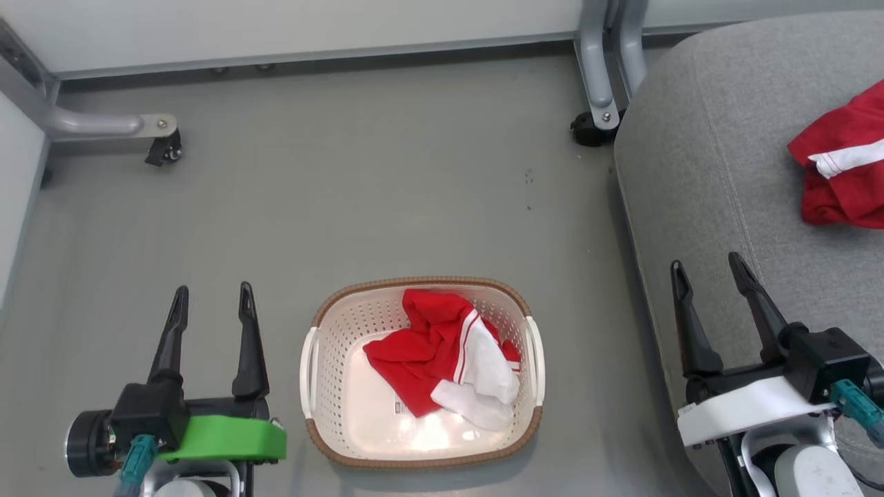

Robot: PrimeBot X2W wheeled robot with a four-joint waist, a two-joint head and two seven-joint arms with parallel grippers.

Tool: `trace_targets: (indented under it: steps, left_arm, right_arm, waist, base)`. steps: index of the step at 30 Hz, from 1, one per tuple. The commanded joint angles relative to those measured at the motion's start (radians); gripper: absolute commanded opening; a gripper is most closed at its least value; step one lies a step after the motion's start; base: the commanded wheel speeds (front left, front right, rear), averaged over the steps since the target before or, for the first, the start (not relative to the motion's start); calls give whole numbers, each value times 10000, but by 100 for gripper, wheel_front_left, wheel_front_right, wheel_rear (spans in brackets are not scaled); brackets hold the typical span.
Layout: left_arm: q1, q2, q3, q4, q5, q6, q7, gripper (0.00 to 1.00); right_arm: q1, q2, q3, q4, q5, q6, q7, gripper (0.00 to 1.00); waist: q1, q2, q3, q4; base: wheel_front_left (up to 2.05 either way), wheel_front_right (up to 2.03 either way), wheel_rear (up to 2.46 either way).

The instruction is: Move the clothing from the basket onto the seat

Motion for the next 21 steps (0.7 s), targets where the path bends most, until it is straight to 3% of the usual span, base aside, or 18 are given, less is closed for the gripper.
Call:
trace_targets:
  steps: [1, 21]
  left_arm:
    - [230, 10, 112, 44, 16, -107, -1, 100]
    - [1348, -49, 473, 1114, 328, -821, -2, 100]
  right_arm:
    - [219, 38, 5, -68, 42, -10, 96, 100]
    - [1399, 108, 158, -48, 173, -10, 738, 100]
  waist:
    - [1, 0, -416, 231]
    - [1, 0, -1733, 4]
  base:
    - [0, 0, 0]
    - [0, 0, 0]
